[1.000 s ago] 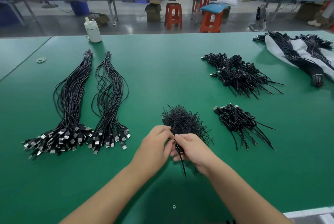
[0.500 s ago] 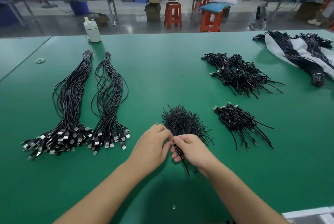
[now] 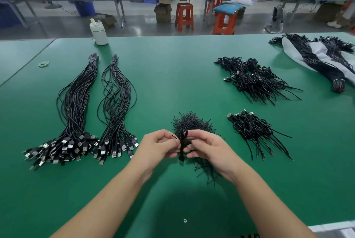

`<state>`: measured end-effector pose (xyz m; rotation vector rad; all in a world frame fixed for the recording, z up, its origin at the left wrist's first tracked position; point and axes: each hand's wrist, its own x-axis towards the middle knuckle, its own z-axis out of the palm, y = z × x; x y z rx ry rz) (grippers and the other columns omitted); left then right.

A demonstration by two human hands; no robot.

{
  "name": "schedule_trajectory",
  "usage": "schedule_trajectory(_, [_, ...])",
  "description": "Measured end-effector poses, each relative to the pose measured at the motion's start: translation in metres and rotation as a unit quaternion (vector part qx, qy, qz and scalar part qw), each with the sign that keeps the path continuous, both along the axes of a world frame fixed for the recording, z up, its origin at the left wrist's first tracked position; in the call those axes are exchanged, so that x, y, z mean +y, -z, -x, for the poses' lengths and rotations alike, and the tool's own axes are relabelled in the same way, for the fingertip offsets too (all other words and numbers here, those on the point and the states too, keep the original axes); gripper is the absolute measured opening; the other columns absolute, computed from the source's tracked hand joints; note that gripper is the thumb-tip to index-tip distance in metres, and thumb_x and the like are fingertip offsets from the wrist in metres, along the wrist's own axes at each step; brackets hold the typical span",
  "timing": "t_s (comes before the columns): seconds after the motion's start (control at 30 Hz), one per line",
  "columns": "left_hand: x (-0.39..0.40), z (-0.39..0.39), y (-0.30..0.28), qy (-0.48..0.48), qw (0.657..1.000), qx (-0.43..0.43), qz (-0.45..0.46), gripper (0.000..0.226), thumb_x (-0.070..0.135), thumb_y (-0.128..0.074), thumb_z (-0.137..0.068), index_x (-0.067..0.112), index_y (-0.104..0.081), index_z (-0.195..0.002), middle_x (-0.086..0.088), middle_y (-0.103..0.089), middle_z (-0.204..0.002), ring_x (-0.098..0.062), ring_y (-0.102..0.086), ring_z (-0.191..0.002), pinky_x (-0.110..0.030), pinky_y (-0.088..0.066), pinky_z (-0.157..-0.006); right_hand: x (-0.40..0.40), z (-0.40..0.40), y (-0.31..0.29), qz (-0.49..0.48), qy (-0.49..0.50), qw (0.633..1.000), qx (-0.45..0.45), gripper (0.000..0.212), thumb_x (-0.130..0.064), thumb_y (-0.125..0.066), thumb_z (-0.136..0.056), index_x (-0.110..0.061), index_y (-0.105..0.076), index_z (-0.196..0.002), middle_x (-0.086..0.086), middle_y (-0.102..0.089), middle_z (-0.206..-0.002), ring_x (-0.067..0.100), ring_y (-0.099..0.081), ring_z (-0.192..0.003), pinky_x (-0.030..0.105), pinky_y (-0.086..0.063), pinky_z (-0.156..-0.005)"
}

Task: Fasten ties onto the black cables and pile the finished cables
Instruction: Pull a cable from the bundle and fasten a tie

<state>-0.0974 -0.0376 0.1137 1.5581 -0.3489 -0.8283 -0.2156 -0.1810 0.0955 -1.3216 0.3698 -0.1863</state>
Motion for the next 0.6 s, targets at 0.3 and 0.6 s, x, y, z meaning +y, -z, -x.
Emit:
schedule_trajectory(0.3, [0.002,0.004,0.002,0.046,0.978,-0.2,-0.039,0.013,0.012,-0.077,-0.083,0.017,-0.068,-0.074,0.004,-0.065,-0.069,-0.007,-0.051,-0.064,-0.018,-0.04,-0.06,0.012,-0.011,-0.005,0.231,0.093,0.967,0.05,0.002,-0.026,-0.063,-0.097,-0.027,-0.063,-0.099,-0.007,-0.06,-0.054,0.003,-0.049,-0.046,0.014,-0.038,-0.05])
schedule_trajectory(0.6, [0.012,0.005,0.0,0.132,0.783,-0.608,-0.01,0.006,0.009,-0.066,-0.085,0.013,-0.062,-0.085,0.005,-0.058,-0.092,-0.017,-0.053,-0.093,-0.029,-0.045,-0.083,0.011,-0.006,-0.006,0.093,0.03,0.995,0.015,0.017,-0.009,-0.053,-0.101,-0.015,-0.068,-0.104,0.007,-0.07,-0.074,0.015,-0.056,-0.062,0.028,-0.046,-0.061])
